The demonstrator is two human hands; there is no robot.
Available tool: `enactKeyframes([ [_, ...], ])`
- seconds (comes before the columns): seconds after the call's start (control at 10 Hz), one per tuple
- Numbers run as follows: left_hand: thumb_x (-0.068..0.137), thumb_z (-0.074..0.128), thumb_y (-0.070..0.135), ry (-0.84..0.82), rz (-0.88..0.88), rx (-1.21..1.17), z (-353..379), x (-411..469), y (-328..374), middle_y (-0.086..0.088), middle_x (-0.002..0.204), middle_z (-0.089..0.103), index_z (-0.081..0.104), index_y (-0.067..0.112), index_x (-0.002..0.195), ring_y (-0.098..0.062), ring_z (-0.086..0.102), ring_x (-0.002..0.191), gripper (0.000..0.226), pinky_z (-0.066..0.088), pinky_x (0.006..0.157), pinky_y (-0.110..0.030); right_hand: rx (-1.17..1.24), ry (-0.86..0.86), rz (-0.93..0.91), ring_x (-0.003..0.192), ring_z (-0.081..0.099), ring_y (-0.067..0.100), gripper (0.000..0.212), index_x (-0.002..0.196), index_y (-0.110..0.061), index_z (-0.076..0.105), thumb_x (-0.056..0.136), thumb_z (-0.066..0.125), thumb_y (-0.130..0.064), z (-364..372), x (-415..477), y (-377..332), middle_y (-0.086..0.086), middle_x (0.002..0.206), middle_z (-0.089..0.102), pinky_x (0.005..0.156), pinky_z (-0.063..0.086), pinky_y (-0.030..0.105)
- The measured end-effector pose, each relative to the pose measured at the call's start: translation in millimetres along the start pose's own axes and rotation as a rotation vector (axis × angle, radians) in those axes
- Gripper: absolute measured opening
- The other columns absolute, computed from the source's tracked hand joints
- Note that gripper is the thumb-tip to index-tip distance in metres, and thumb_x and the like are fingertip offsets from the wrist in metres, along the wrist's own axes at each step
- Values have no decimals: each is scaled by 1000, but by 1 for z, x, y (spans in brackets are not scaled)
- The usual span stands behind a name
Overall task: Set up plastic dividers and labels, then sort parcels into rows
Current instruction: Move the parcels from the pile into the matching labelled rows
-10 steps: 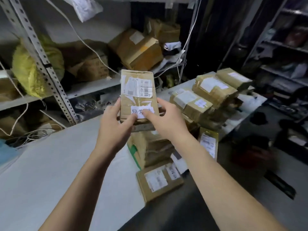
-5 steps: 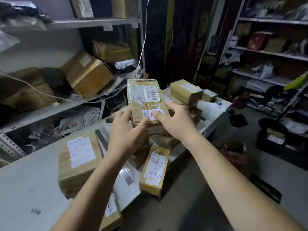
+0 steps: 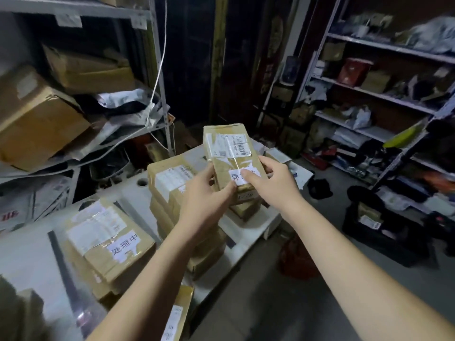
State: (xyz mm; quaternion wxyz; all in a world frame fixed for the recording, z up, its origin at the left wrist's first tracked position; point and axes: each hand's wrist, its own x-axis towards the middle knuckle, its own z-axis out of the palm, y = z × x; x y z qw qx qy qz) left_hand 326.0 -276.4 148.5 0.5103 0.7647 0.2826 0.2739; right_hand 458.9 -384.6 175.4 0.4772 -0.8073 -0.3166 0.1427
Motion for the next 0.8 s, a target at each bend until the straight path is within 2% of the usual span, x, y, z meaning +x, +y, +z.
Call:
enactKeyframes([
  [0.1,89,67,34,55,-17,42,31,39,2,25,102,72,67,36,125,9,66,93,37,58,84,-24,8,-11,34,95,70,4,23,112,-39,71,89,74,-37,-14,46,19,-21,98,75,89,59,37],
  [0.2,90,62,38,111,-48,128,63,77,0,16,107,73,61,36,129,-8,69,95,39,59,84,-35,0,-76,7,96,69,5,19,109,-38,69,91,72,-34,-25,94,34,-20,98,74,82,57,30],
  [0.3,93,57,37,191,-98,139,90,108,3,13,113,71,58,34,129,-11,68,99,36,58,87,-38,-28,-138,-27,95,67,5,27,119,-33,70,92,70,-35,-29,140,51,-18,101,73,71,50,24],
  [0.4,93,56,39,250,-182,137,112,136,5,11,117,71,57,32,130,-12,68,102,38,59,89,-41,-95,-191,-68,93,67,6,27,118,-32,70,91,69,-39,-32,182,66,-17,100,74,69,50,26],
  [0.5,92,58,44,284,-256,88,130,154,2,13,123,69,57,33,134,-10,67,106,43,59,91,-41,-142,-238,-98,96,68,15,24,107,-32,70,87,70,-44,-31,218,82,-16,98,73,83,56,37],
  [0.6,95,61,38,332,-289,65,143,160,3,13,126,69,58,30,136,-7,65,107,42,60,90,-34,-187,-291,-119,99,68,19,33,115,-32,71,86,68,-48,-31,233,93,-12,105,75,87,57,41],
  [0.7,98,59,39,361,-307,84,152,160,2,15,125,66,57,31,139,-6,64,106,42,58,89,-30,-161,-314,-150,102,66,21,33,119,-29,69,90,69,-44,-29,236,102,-9,111,75,86,55,39],
  [0.8,98,59,40,364,-325,122,149,160,8,12,127,65,56,29,140,-10,62,110,43,57,94,-35,-192,-307,-190,104,64,22,35,125,-29,66,93,66,-43,-31,237,96,-6,118,72,78,47,34],
])
